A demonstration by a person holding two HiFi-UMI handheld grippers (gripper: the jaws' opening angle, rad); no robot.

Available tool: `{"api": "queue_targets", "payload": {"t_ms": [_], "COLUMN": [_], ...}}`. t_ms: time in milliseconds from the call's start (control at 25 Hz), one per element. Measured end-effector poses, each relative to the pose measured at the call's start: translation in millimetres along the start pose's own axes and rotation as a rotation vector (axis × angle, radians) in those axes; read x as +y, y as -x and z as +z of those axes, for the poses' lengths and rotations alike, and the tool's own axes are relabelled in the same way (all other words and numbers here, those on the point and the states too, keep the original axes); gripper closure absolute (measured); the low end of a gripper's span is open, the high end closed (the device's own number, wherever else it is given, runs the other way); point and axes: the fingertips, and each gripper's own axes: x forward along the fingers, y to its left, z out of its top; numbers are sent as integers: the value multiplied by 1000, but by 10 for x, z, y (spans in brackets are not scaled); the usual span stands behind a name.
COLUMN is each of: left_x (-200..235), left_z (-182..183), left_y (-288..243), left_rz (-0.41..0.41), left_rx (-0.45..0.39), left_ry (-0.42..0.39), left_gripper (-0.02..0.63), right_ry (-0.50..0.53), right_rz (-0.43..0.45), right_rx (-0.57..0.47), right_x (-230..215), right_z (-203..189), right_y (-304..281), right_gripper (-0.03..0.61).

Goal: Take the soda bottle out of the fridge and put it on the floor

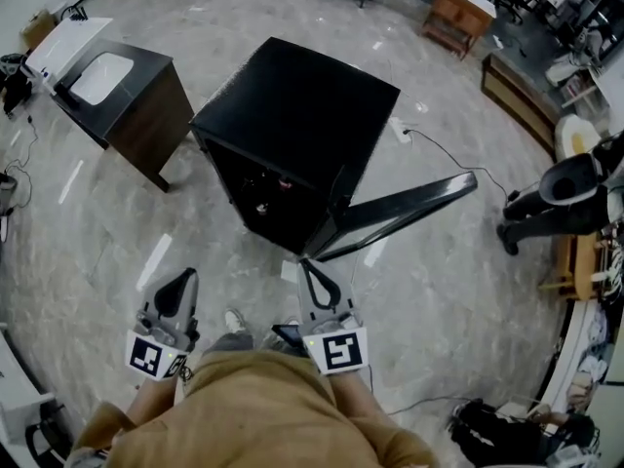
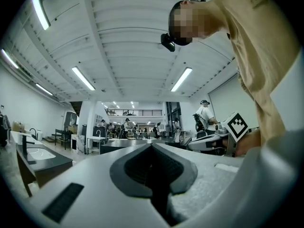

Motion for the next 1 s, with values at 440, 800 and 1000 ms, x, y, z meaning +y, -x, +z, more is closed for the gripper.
{"api": "queue_targets", "payload": {"t_ms": [440,800,1000], "left_x": [522,677,771], "left_z": [-497,-992,-1335], "left_y": [-80,-83,-58], "left_rz": [-39,-76,-65], "left_rx": [51,88,98], "left_ry": [62,98,132], "left_gripper": [612,612,612], "right_ry": [7,-45,-32], "right_rz": [-80,-189,-252], "right_rx": [67,121,135], "right_x": [-1,-291,-551], "right_z": [-603,-1294,-1611], "right_y": [-1013,-1729,-2043], "right_gripper": [575,485,460]}}
